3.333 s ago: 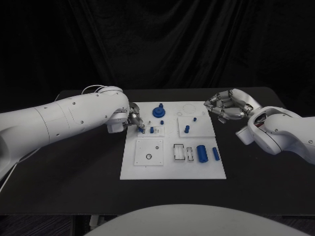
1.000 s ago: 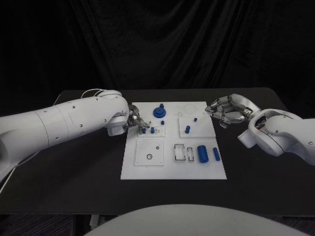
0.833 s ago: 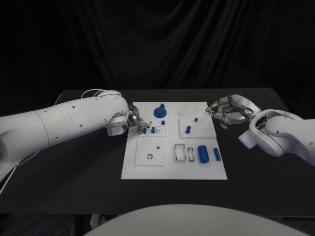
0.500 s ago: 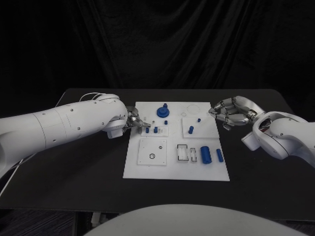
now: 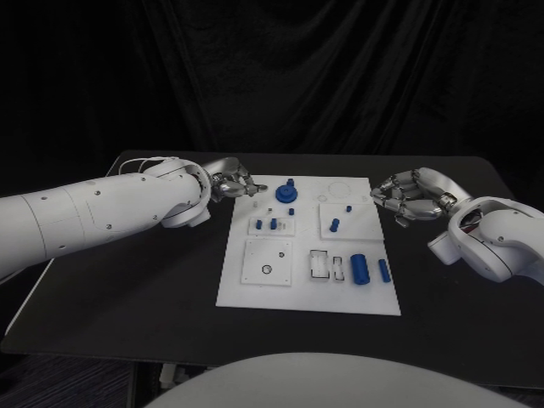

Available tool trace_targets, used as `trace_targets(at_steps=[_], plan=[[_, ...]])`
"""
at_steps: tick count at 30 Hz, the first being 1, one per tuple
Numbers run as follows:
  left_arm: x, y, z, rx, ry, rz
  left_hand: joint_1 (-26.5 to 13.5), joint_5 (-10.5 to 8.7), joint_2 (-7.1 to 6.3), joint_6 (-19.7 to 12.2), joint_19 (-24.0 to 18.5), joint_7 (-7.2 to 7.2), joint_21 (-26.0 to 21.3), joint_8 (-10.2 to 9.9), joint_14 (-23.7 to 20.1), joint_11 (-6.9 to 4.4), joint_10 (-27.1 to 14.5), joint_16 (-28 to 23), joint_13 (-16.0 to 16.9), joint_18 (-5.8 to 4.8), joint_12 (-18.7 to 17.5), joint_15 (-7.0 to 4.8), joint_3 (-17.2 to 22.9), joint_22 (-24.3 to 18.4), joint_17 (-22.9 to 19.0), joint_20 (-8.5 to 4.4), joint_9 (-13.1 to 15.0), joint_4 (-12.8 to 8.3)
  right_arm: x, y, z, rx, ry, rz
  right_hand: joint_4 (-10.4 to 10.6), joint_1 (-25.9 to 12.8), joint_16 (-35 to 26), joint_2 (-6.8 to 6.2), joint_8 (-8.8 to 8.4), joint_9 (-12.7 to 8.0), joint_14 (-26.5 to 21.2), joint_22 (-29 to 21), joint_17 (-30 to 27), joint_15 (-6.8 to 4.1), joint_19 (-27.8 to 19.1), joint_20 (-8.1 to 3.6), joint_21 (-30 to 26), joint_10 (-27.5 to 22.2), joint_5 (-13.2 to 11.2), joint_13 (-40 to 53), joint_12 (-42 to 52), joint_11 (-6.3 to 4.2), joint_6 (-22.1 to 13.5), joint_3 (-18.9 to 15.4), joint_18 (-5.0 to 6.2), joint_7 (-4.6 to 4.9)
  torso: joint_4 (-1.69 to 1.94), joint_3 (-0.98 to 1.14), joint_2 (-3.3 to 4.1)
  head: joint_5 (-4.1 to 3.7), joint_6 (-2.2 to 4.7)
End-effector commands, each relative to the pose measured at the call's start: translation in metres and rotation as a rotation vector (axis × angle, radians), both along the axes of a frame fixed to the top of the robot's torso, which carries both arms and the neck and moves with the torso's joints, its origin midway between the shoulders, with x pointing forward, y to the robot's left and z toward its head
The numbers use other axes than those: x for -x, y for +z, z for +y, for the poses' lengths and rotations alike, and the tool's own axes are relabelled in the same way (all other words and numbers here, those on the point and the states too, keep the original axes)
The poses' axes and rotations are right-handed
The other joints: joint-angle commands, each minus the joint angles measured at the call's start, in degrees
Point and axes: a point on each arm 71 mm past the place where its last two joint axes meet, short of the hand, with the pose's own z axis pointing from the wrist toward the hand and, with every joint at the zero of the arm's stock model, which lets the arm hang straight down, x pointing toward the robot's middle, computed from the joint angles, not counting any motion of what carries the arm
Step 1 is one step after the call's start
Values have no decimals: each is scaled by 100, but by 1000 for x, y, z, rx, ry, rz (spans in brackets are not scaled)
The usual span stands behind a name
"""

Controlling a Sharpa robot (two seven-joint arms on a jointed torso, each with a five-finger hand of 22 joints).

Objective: Assemble the parts on the task board

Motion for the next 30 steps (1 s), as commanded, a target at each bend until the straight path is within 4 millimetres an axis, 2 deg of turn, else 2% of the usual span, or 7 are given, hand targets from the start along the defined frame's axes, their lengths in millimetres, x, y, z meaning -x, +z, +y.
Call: trace_targets(at_steps=[1, 10, 16, 18, 21, 24, 30], plan=[[1, 14, -8, 74, -140, -136, 59, 31, 75, -84, -238, 81, -286, -119, 460, 105, 204, -81, 1246, 118, -277, 115, -154, 936, 1323, 81, -88, 4, 1, 2, 0, 3, 0, -28, 44, -40, 29, -9, 33, 7, 2, 221, -5, 2, 31, 10, -9, -44, 25, -13, 10, -6, -47, 5, 105, -8, -1, 0, 4, -18, 1], [-1, 20, -12, 83, -221, -112, 581, 74, 256, -301, -1551, 279, -1815, -315, -685, 335, -1247, -637, 543, 404, -1340, 371, -571, 527, 367, 331, -186, -4, 1, 2, -1, 3, -1, -31, 59, -62, 26, -11, 43, 5, -2, 221, -16, 2, 30, 11, -17, -73, 25, -53, -4, -6, -55, -1, 106, -8, 12, 22, 25, -66, 1], [-4, 19, -22, 97, -310, -74, 1494, -139, 386, -1491, -3567, 440, -3397, -306, -2557, 701, -3478, -928, 50, 520, -2247, 794, -602, 171, -320, 576, 14, -36, 0, 2, 0, 3, 1, -31, 54, -57, 21, -12, 49, 4, -7, 218, -28, 1, 25, 11, -34, -101, 38, -88, -18, -9, -63, 4, 109, -11, 11, 19, 42, -82, 1], [-7, 19, -25, 106, -332, -81, 1652, -120, 389, -1596, -3452, 431, -3132, -209, -2327, 728, -3258, -736, 182, 480, -1993, 832, -563, 223, -119, 603, 15, -57, 0, 1, 0, 3, 2, -31, 50, -52, 22, -12, 54, 3, -8, 220, -28, 0, 28, 10, -28, -102, 48, -90, -20, -11, -67, 9, 108, -13, 3, 20, 54, -77, 1], [-12, 20, -30, 113, -349, -95, 2249, 8, 521, -1420, -1764, 311, -1080, 154, -2, 681, -1260, -64, 869, 233, -783, 792, -223, 696, 1182, 602, -20, -285, 0, 1, 0, 3, 3, -30, 39, -39, 24, -17, 64, 1, -8, 221, -30, -2, 28, 9, -33, -108, 69, -101, -25, -14, -77, 18, 109, -15, -9, 22, 67, -73, 1], [-17, 20, -35, 114, -361, -99, 2613, 341, 542, -1136, -539, 232, 214, 301, 604, 444, 466, 15, 1457, 49, 11, 578, 124, 1045, 1510, 527, -149, -516, -1, 1, 2, 3, 7, -28, 27, -19, 27, -22, 80, -1, -8, 223, -31, -5, 31, 7, -35, -119, 97, -120, -33, -16, -83, 30, 109, -17, -22, 30, 81, -80, 1], [-25, 17, -48, 40, -415, -128, 2709, 221, 344, -771, 871, 112, 1542, 315, 604, 106, 597, 15, 1509, -301, 69, 176, 446, 1505, 1510, 223, -451, -685, -1, 1, 3, 1, 14, -28, 13, 4, 29, -31, 98, -3, -9, 224, -35, -7, 32, 5, -43, -127, 129, -137, -39, -19, -90, 44, 110, -18, -35, 38, 85, -122, 1]])
